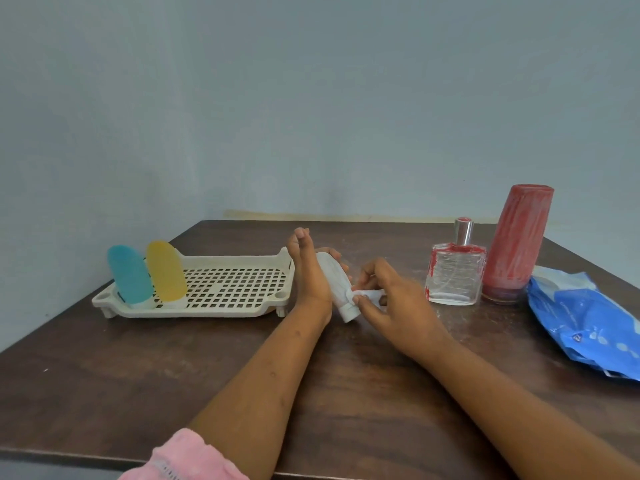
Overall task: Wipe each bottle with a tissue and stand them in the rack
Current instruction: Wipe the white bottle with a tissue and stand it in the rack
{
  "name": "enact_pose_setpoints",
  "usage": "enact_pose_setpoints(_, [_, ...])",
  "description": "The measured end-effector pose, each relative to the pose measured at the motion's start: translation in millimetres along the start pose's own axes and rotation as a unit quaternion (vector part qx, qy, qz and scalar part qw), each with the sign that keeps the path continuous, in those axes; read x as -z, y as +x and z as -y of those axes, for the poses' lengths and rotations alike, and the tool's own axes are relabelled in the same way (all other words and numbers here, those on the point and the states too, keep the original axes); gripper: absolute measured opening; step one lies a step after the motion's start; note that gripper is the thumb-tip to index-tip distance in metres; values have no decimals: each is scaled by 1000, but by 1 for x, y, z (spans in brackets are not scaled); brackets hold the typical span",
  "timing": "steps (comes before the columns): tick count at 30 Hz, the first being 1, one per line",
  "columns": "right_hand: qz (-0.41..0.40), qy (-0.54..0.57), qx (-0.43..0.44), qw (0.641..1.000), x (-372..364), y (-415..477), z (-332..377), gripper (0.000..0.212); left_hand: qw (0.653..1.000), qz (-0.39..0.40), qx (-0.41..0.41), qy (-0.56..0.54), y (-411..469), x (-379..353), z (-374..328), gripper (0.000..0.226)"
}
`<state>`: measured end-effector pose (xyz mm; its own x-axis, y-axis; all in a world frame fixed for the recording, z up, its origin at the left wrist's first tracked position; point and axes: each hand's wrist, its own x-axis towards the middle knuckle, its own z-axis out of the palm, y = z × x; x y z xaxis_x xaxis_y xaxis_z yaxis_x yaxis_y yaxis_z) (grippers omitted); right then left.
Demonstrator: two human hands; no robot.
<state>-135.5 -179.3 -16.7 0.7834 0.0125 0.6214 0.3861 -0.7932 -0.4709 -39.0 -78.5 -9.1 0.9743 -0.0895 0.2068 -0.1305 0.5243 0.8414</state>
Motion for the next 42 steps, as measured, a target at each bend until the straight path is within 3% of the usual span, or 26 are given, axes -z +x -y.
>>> enact_pose_setpoints(14, [30,-57,31,997,2,-4,4,20,1000,7,0,18,-1,1,-3,85])
enact_pose_setpoints(21, [30,-210,155,965,-7,-6,13,9,999,15,11,33,-3,-1,-12,62])
enact_pose_setpoints(26, [37,-214,146,965,-7,-7,15,12,998,10,3,67,-5,1,-14,82])
enact_pose_setpoints(32, [45,-225,168,959,-7,-6,16,25,997,14,-9,75,-5,1,-12,82])
enact_pose_setpoints(35, [35,-210,147,966,-6,-5,15,17,997,12,-11,76,-6,2,-13,81])
enact_pose_setpoints(37, [24,-161,89,983,-3,-3,13,8,996,9,-11,83,-6,2,-13,78])
enact_pose_setpoints(42, [9,-77,13,997,-4,-1,4,10,999,-7,-42,29,-10,0,-6,65])
